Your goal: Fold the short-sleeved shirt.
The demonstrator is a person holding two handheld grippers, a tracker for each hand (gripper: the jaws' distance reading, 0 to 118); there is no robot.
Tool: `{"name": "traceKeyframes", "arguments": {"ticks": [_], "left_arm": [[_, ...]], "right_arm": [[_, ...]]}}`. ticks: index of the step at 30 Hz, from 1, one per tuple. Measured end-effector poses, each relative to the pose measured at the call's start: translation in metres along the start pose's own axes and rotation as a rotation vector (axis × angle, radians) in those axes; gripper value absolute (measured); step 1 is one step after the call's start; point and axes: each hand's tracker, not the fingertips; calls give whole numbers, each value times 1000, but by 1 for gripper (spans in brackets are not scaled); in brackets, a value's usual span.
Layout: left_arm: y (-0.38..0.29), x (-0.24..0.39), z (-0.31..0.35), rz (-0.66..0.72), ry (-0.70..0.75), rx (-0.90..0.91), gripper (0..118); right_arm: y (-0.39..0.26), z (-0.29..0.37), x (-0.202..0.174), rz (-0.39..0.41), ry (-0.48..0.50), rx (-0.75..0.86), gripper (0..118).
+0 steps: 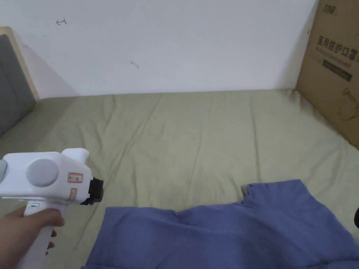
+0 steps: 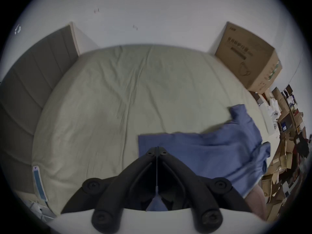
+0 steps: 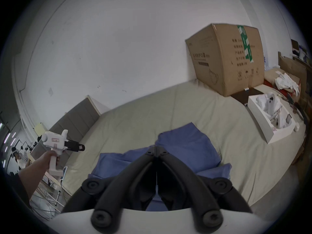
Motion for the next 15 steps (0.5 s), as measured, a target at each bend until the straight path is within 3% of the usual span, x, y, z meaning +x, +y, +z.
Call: {"name": "traceKeyframes", "arguments": {"ticks": [1,2,3,5,7,11,13,14,15], "left_arm": [[8,-2,-19,-4,-4,-12,71],[10,-8,-36,-3,6,-7,112],[10,-13,-56,-1,1,-10,117],[2,-14,-87,13,-44,-19,113],[-5,-15,-122,8,9,-117,113],[-6,-26,-154,-106,39,-254,109],[-22,-5,-141,-188,100,-123,106],[-24,0,-134,-220,82,-92,94],[-27,6,-125,-266,45,-55,74]], "right_arm": [[-1,-5,3,-6,-7,-13,0],[-2,-10,5,-13,-14,-26,0],[-4,-14,8,-22,-13,-37,0],[-8,-22,12,-32,-17,-66,0],[-11,-29,13,-35,-31,-96,0],[-15,-39,15,-41,-46,-135,0],[-15,-43,16,-34,-51,-148,0],[-15,-45,17,-28,-54,-153,0],[-13,-48,18,-21,-55,-155,0]]}}
